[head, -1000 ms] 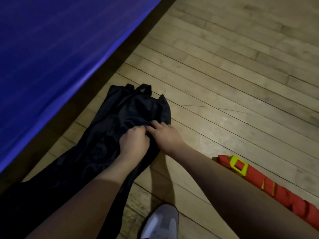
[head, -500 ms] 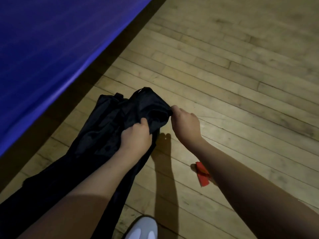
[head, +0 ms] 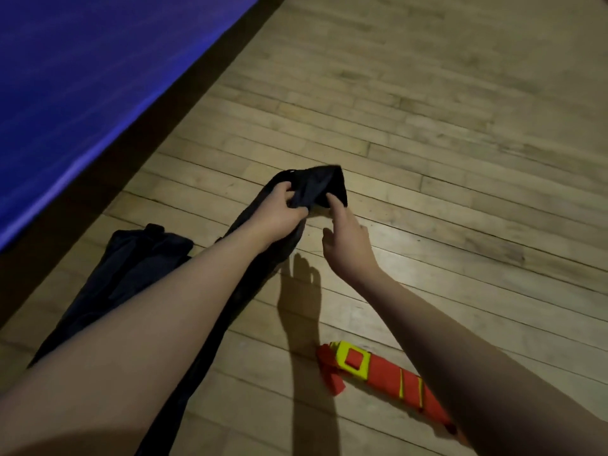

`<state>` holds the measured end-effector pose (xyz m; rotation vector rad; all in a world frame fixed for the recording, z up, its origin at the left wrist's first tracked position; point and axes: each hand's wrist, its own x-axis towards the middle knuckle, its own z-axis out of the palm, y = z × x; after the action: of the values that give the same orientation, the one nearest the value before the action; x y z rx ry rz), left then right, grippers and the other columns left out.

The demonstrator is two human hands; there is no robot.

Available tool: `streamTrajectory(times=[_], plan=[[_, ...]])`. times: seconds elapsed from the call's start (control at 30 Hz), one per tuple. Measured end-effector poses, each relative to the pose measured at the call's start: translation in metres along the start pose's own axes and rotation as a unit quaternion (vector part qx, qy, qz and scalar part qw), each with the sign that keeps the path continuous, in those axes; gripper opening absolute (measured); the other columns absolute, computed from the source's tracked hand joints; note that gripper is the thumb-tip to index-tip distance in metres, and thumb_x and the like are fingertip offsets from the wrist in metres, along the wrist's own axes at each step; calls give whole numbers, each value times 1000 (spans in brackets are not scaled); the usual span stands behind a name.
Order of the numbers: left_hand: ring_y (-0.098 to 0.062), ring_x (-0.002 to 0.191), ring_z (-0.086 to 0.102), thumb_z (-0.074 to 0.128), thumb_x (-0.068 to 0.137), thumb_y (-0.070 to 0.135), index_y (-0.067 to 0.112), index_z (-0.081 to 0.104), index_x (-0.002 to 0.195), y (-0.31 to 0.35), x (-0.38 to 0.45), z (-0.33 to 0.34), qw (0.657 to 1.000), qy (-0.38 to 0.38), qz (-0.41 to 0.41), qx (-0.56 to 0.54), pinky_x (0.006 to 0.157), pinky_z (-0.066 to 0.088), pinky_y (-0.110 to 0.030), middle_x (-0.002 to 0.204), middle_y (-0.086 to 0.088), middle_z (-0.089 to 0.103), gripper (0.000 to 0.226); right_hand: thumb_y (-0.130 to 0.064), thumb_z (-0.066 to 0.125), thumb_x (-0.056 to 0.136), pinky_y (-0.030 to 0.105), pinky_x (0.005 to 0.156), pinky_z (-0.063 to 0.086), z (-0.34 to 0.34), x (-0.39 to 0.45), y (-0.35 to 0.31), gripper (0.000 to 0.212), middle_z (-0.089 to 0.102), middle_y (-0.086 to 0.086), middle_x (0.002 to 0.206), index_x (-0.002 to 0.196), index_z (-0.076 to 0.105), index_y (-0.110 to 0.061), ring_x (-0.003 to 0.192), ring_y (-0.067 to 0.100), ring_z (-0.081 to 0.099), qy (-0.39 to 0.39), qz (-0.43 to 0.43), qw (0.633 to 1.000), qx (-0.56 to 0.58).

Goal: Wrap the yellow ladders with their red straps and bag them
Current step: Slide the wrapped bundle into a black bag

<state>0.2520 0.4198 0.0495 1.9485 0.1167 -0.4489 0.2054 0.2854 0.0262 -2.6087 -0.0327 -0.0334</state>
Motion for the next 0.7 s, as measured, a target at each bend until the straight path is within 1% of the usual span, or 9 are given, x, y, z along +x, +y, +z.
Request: streamTrajectory(times=[0.07,0.17,0.23,0.33,0.4,0.47,0.53,0.6,0.7], plan=[[-16,135,38,54,95,13,19,17,152,-7,-6,2,1000,-24,-7,7,109,35,-33,152,-1,35,68,-5,52,91,39,103,37,6,-12,9,64,44,6,140,149,27,-18,124,25,46,-14,-8,1000,-11],[-13,124,44,54,95,18,17,30,146,-27,-37,-4,992,8,8,126,103,38,-31,138,5,43,57,-8,60,87,35,98,45,19,-34,12,65,42,5,140,146,34,-16,122,24,48,-56,-62,997,-1],[-23,129,40,56,94,29,18,32,144,-45,-61,-13,967,21,-13,253,107,34,-39,141,-3,40,56,-8,67,82,32,93,49,30,-49,6,75,35,3,146,147,31,-18,123,22,48,-95,-106,990,7],[-29,133,32,58,90,42,18,25,146,-70,-94,-26,919,-27,-77,386,107,27,-44,145,-8,32,68,-5,66,79,36,81,54,51,-69,-9,90,20,2,156,152,17,-27,116,25,53,-189,-156,969,-30],[-30,134,28,61,89,42,15,19,147,-84,-107,-30,890,-38,-102,442,109,25,-45,147,-10,28,76,-4,59,84,40,82,50,69,-80,-17,82,34,10,148,152,19,-25,107,32,55,-215,-172,958,-83],[-30,136,25,63,87,42,14,15,147,-99,-113,-29,871,-26,-93,481,111,23,-46,148,-11,25,82,-2,58,84,39,79,46,78,-85,-20,55,55,16,118,137,47,-11,97,35,57,-191,-186,957,-118],[-30,137,21,64,85,45,14,15,147,-109,-116,-27,860,-24,-64,506,112,19,-46,149,-10,23,86,-3,70,73,33,68,48,80,-84,-15,28,61,12,91,101,67,-6,81,32,61,-119,-188,965,-141],[-28,138,19,64,84,48,16,16,147,-116,-116,-23,849,-35,-21,527,113,16,-44,149,-8,21,86,-2,77,64,29,61,48,75,-78,-4,24,61,10,80,86,68,-7,71,28,60,-75,-175,972,-139],[-25,133,30,58,90,43,17,30,143,-116,-115,-14,830,-41,57,553,110,20,-39,144,-4,34,65,5,71,67,32,63,49,58,-71,15,23,60,14,82,88,66,-4,74,32,60,-57,-129,982,-124]])
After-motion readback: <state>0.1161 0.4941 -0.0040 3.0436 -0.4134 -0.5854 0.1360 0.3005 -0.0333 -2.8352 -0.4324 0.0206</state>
